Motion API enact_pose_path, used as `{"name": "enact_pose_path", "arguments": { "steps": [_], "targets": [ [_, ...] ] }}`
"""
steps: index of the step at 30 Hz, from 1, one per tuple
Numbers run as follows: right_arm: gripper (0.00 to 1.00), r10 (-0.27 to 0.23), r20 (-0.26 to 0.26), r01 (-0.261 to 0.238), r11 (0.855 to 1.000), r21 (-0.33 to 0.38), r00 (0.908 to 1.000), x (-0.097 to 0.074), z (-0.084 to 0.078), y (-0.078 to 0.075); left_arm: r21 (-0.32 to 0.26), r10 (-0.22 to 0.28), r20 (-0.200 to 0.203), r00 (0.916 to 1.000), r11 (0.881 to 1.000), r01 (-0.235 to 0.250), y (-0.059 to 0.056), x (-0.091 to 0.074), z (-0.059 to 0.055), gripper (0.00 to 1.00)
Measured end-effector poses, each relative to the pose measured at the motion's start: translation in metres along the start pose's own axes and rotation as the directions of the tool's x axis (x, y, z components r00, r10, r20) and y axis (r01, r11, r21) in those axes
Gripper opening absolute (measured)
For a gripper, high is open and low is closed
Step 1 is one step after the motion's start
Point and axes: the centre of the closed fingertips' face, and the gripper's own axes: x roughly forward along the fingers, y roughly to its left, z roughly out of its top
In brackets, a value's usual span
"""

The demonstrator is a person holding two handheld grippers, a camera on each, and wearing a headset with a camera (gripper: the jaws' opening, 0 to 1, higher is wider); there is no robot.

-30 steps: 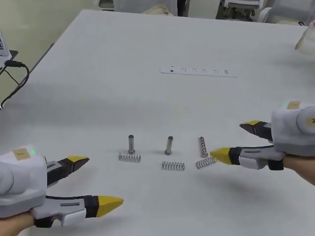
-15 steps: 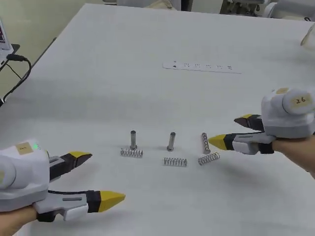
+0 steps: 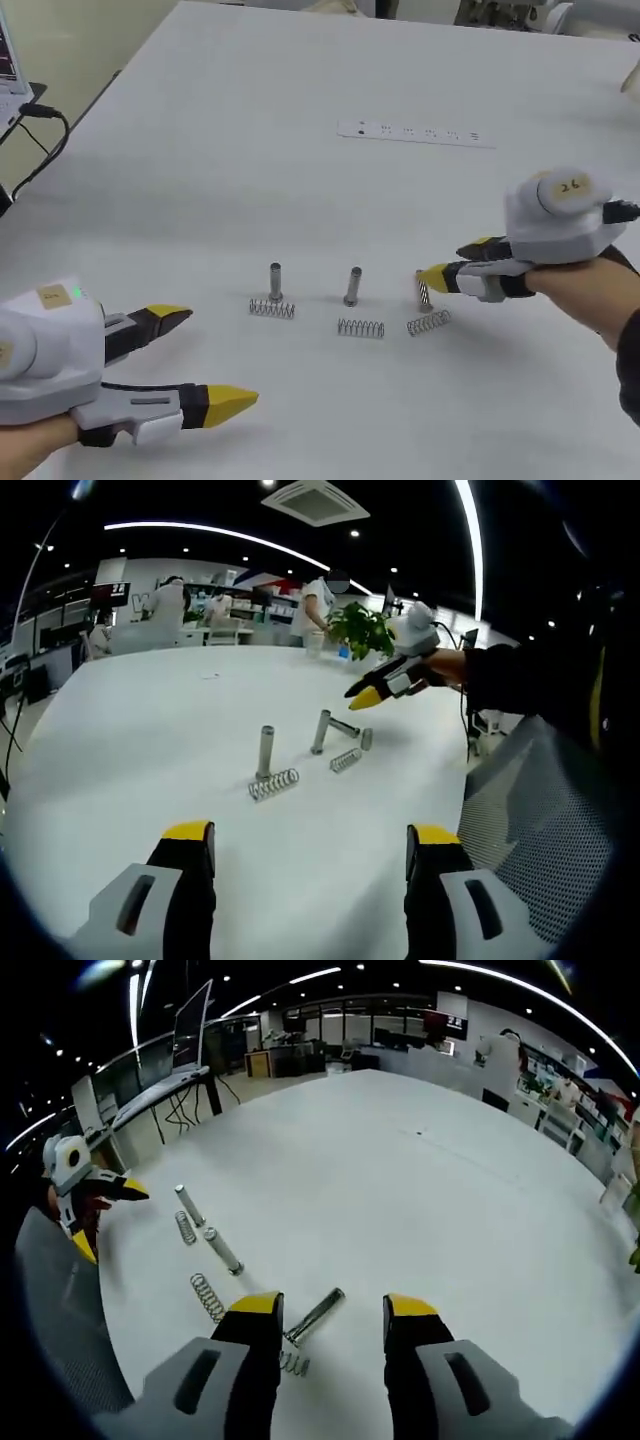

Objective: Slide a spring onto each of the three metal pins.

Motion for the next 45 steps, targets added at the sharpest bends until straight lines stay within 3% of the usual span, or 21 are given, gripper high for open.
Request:
{"name": "enact_pose_path", "arguments": {
  "steps": [20,45],
  "targets": [
    [0.19,-0.018,-0.134,0.025,0.998,0.051,0.9908,0.022,-0.016,0.003,-0.006,-0.011,0.013,0.9999,1.000,0.011,-0.001,0.001,0.002,0.73],
    [0.11,-0.030,-0.215,0.055,0.992,0.111,0.9761,0.038,-0.021,0.007,-0.011,-0.021,0.016,0.9997,1.000,0.021,-0.002,0.002,0.002,0.71]
  ]
}}
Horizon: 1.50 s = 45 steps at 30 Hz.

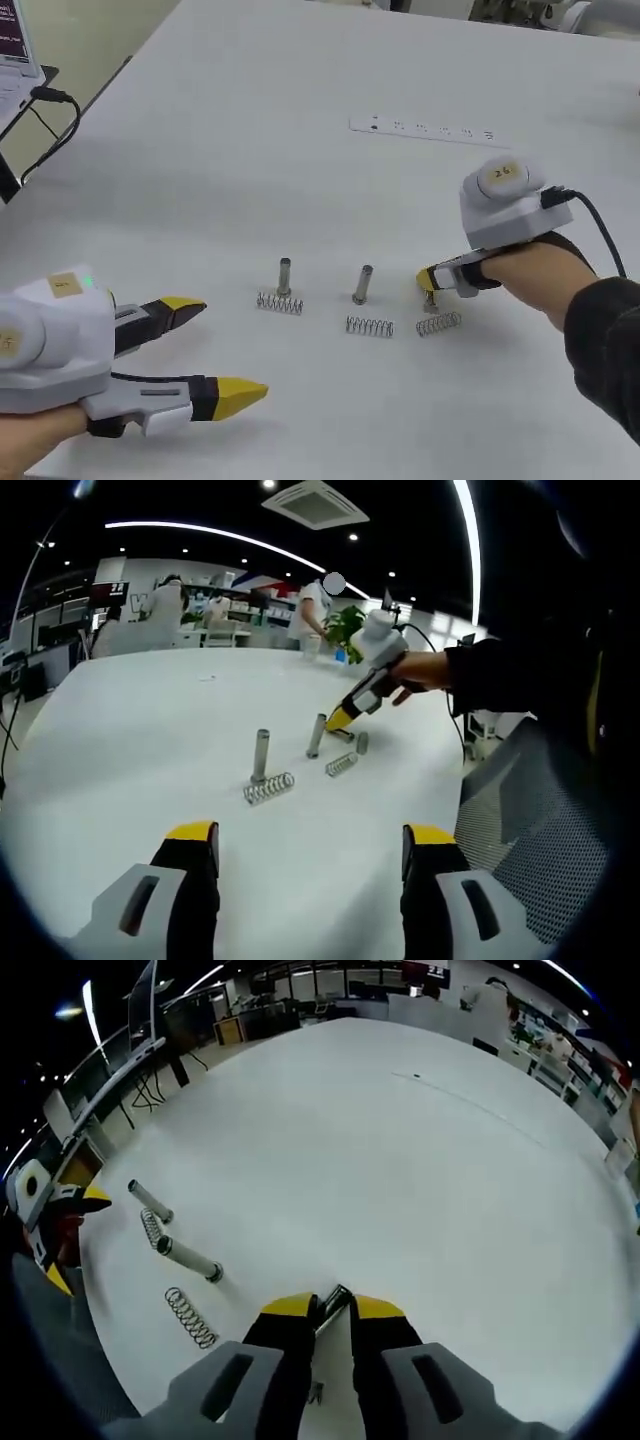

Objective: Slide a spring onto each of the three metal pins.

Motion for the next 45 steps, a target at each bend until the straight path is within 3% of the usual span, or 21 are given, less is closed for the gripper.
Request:
{"name": "enact_pose_path", "arguments": {
  "steps": [11,19,32,45],
  "targets": [
    [0.10,-0.029,-0.044,0.029,1.000,0.002,0.9986,0.004,0.003,-0.002,-0.001,-0.005,-0.001,1.0000,1.000,0.005,-0.001,0.000,-0.001,0.70],
    [0.08,-0.076,-0.068,0.073,0.996,-0.046,0.9948,0.004,0.003,-0.003,-0.003,-0.005,0.003,1.0000,1.000,0.005,-0.001,-0.001,0.000,0.69],
    [0.06,-0.061,-0.040,0.059,0.997,-0.040,0.9974,-0.001,0.002,-0.004,-0.007,-0.010,0.002,0.9999,1.000,0.010,-0.001,0.000,0.001,0.67],
    [0.05,-0.043,0.037,0.044,0.998,-0.033,0.9984,-0.023,0.010,0.002,-0.005,-0.013,0.005,0.9999,1.000,0.013,-0.002,0.000,0.003,0.67]
  ]
}}
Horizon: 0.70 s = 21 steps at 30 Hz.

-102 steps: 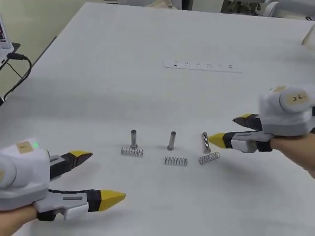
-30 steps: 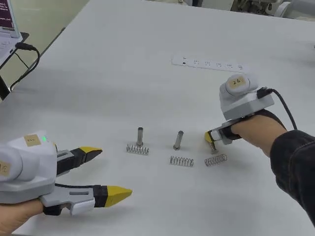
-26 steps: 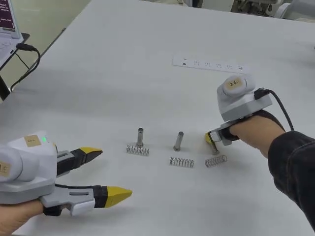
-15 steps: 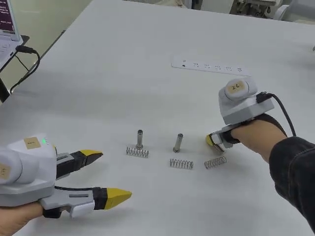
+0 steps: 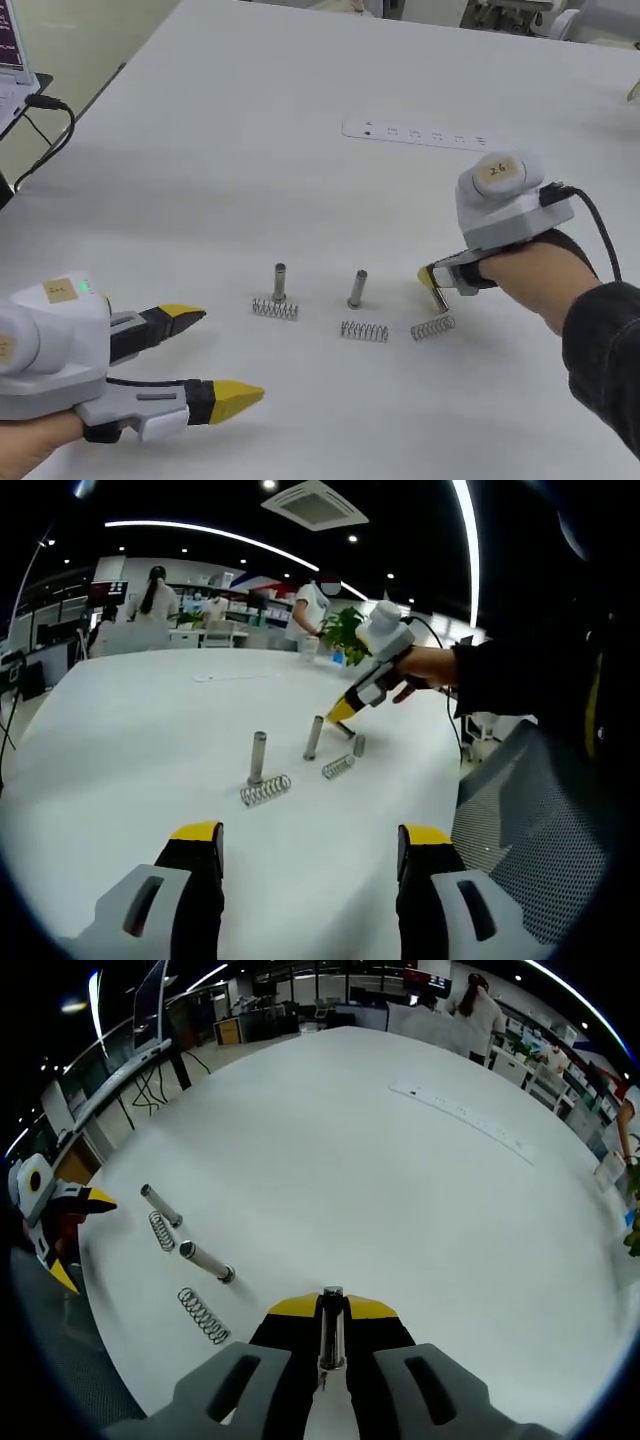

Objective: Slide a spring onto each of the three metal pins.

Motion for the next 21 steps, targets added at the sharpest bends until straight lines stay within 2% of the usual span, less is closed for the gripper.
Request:
{"name": "enact_pose_path", "arguments": {
  "steps": [11,21],
  "targets": [
    [0.05,0.018,0.057,-0.019,1.000,0.018,0.9982,-0.011,0.000,0.006,0.008,-0.008,-0.005,1.0000,1.000,0.008,-0.003,0.001,0.000,0.67],
    [0.05,0.025,0.106,-0.025,1.000,0.003,0.9941,-0.018,0.003,0.010,0.010,-0.011,-0.004,0.9999,1.000,0.011,-0.004,0.001,0.000,0.66]
  ]
}}
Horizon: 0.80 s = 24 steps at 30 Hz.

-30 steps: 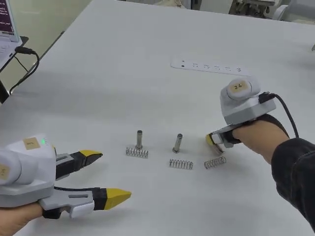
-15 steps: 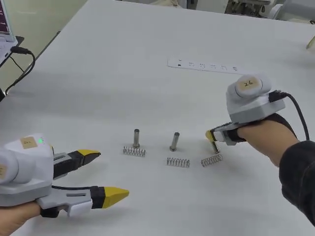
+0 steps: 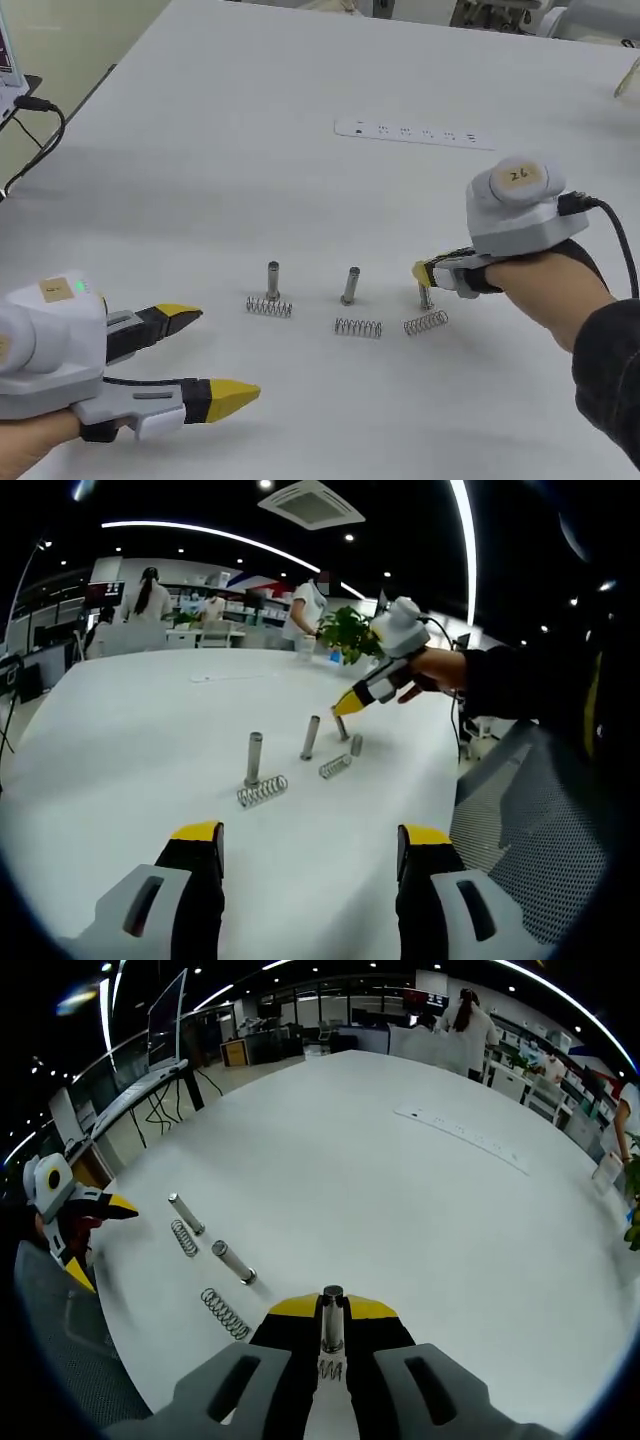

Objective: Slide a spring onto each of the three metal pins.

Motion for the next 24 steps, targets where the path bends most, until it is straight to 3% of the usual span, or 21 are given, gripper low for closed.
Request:
{"name": "enact_pose_path", "arguments": {
  "steps": [13,24],
  "targets": [
    [0.06,0.005,0.049,-0.004,1.000,-0.027,0.9988,-0.010,-0.007,0.001,0.006,-0.006,-0.003,1.0000,1.000,0.006,-0.002,0.000,0.000,0.66],
    [0.06,-0.002,0.056,0.004,0.999,-0.042,0.9984,-0.015,-0.013,0.003,0.005,-0.008,-0.004,1.0000,1.000,0.008,-0.002,0.000,0.000,0.66]
  ]
}}
